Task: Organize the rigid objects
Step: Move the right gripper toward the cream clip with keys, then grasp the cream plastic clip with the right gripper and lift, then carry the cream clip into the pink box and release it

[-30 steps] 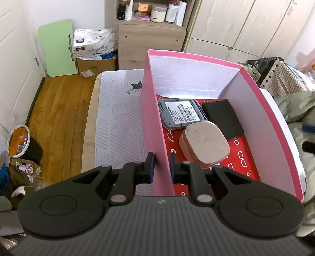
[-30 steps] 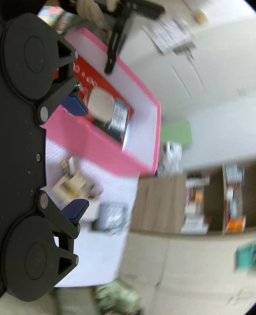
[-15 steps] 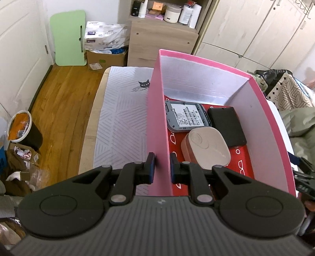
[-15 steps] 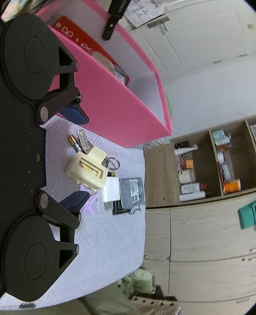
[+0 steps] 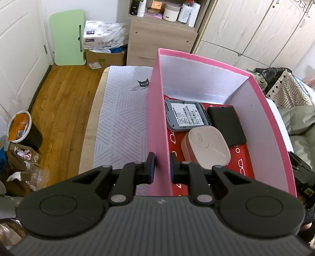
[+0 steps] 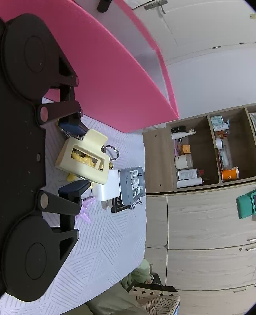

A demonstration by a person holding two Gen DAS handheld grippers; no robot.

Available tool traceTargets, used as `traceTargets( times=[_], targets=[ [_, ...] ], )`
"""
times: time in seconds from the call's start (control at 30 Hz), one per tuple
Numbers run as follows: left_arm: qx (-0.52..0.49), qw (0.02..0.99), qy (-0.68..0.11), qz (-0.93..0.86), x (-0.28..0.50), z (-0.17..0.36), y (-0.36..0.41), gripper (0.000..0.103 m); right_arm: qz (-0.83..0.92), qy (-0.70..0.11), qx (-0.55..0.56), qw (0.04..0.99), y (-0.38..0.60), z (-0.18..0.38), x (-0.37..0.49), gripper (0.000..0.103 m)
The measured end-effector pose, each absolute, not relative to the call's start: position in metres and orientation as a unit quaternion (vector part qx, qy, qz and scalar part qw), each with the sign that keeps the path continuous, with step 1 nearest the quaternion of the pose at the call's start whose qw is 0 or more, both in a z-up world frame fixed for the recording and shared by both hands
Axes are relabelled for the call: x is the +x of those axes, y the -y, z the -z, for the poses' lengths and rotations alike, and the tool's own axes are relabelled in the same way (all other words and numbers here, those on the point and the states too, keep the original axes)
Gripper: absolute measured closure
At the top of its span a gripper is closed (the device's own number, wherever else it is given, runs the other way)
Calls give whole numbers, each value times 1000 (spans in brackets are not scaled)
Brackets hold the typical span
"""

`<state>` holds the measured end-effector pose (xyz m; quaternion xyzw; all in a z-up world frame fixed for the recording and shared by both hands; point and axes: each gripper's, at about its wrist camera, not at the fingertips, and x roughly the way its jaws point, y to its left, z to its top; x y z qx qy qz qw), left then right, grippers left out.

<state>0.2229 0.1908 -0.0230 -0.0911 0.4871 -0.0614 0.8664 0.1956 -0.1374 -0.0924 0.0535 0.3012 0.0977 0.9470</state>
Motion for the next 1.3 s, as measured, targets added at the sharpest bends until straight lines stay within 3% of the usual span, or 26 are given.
traceTargets(
  times=[0.4, 0.7, 0.83, 1.03, 1.3],
  targets=[
    [-94, 868, -484, 62, 221, 24, -191, 89, -115, -267, 57, 955, 147, 61, 173, 50],
    [-103, 870, -479, 63, 219, 24, -193, 89, -290, -261, 108, 915, 121, -3, 170, 50],
    [-101, 870, -478, 66, 219, 24, -194, 88, -365, -314, 83, 873, 83, -18, 187, 50],
    [-100, 871, -475, 78, 219, 25, -196, 88, -383, -486, 86, 781, 37, 4, 232, 50],
    [-110, 870, -472, 91, 219, 26, -201, 86, -393, -558, 89, 725, -11, 37, 243, 50]
  ],
)
